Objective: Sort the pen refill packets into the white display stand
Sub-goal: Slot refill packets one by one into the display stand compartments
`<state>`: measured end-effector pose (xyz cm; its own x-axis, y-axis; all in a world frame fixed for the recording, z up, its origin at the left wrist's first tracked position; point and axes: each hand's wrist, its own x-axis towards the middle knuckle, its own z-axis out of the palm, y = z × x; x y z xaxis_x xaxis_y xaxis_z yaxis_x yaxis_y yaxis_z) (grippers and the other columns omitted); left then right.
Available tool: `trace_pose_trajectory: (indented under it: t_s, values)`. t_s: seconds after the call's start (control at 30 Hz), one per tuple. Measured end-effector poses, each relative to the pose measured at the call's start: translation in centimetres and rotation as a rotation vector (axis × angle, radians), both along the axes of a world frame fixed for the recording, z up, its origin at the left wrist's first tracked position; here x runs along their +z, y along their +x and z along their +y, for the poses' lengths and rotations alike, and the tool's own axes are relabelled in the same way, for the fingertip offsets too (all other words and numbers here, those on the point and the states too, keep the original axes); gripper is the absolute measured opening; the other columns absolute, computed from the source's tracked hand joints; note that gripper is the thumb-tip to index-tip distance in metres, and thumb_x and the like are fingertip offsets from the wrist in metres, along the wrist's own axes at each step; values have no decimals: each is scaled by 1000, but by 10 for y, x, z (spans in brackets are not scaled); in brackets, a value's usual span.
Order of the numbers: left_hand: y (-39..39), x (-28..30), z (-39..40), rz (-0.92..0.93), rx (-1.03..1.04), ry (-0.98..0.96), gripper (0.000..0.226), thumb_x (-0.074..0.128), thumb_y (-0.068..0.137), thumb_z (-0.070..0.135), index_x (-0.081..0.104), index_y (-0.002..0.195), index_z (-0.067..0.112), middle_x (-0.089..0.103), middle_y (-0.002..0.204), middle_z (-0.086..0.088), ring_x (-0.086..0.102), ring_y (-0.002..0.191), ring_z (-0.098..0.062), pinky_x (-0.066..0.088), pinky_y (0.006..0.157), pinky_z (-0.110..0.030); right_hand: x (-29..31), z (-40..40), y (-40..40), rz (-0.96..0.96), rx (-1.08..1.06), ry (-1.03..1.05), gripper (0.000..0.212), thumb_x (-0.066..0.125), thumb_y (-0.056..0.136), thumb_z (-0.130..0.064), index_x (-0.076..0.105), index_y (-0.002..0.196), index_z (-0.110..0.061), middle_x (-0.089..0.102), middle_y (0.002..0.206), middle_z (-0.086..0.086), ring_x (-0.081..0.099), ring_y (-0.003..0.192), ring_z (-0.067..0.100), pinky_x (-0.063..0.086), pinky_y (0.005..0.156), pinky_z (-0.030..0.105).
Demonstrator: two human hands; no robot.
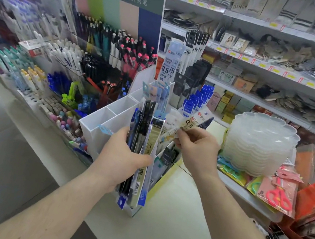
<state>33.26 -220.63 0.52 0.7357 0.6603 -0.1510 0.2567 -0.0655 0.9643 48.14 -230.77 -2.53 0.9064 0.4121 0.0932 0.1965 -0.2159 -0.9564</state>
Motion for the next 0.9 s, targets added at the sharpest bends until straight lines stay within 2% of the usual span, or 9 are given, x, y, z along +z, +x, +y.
trace_pose_trajectory:
  t_s: [0.1,0.2,0.33,0.47,0.53,0.6,0.7,0.8,0.9]
  values:
    - [-1,1,0,-14,0,-17,40,77,73,-5,63,98,23,74,79,10,69,70,-1,51,56,-13,-20,19,5,-79,47,-172,7,73,88,-20,78,83,-18,75,78,-3,70,79,19,57,81,38]
    - [0,1,-1,-27,-14,-47,41,78,73,-4,64,103,21,75,86,5,72,79,-8,56,63,-20,-35,31,5,-189,145,-457,14,68,88,-24,80,94,-19,76,88,-1,67,84,19,54,77,30]
    - [4,0,-2,-49,-54,-89,47,78,72,-6,64,110,19,76,94,1,73,88,-14,59,76,-33,-38,32,6,-143,223,-586,16,69,84,-25,80,95,-22,76,89,-2,67,83,19,58,76,36]
    - [6,-3,-4,-83,-90,-178,45,77,74,-9,63,110,15,76,95,-3,73,90,-20,60,79,-35,-16,9,2,-85,60,-385,13,68,87,-26,78,85,-17,71,76,-5,64,73,13,54,70,30]
    - [10,-5,-6,-91,-111,-224,46,78,71,-9,64,111,10,76,99,-10,72,95,-28,59,84,-41,4,-11,-8,97,8,-129,18,67,91,-25,75,80,-13,65,65,-3,55,59,10,46,56,26]
    - [15,-8,-9,-94,-147,-267,55,78,62,-3,63,114,7,73,104,-17,70,99,-34,57,89,-48,23,-30,-24,294,84,49,20,65,94,-23,73,81,-10,56,57,-1,42,47,9,35,47,22]
    - [23,-13,-18,-102,-225,-314,55,70,60,-1,64,114,5,70,105,-25,70,96,-35,56,86,-49,32,-46,-45,305,221,19,9,68,92,-24,72,88,-16,57,59,-9,44,47,5,37,46,20]
    - [31,-19,-27,-82,-289,-393,44,67,73,-12,66,113,7,70,108,-26,68,101,-42,59,83,-52,23,-53,-53,261,216,-28,5,68,92,-22,72,95,-21,63,65,-13,52,55,2,42,51,17]
    - [38,-26,-31,-22,-352,-485,39,64,79,-10,66,115,5,69,107,-29,69,98,-45,58,82,-57,19,-61,-55,429,163,59,12,61,97,-16,73,100,-16,74,82,8,67,67,15,51,51,25]
